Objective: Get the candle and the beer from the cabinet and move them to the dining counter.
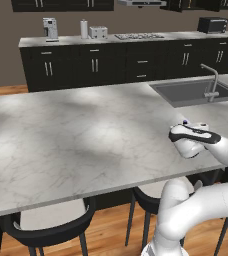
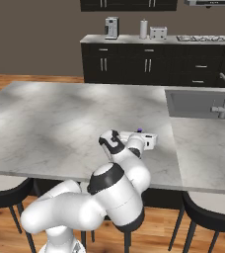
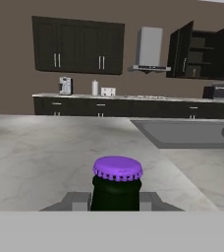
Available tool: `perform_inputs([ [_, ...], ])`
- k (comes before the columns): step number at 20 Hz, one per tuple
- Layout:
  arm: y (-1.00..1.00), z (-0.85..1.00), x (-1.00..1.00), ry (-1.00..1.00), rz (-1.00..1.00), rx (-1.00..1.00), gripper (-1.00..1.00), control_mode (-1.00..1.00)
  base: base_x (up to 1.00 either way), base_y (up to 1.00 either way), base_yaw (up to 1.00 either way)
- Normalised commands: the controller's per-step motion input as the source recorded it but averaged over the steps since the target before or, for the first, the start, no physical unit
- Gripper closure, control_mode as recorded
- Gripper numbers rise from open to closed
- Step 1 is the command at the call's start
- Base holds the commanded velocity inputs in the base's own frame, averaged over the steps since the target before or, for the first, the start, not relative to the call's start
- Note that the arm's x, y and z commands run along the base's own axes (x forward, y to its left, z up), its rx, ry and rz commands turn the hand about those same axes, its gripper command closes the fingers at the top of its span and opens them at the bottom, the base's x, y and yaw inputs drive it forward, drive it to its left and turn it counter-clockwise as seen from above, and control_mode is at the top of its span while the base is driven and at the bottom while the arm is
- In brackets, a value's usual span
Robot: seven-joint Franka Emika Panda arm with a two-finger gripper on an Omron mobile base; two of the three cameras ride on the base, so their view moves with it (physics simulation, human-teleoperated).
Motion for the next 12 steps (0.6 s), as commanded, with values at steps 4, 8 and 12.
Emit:
perform_inputs([
  [4,0.0,0.0,0.0,0.0,0.0,0.0,1.0,-1.0,0.0,0.0,0.0],
  [8,0.0,0.0,0.0,0.0,0.0,0.0,-1.0,-1.0,0.0,0.0,0.0],
  [12,0.0,0.0,0.0,0.0,0.0,0.0,-1.0,-1.0,0.0,0.0,0.0],
])
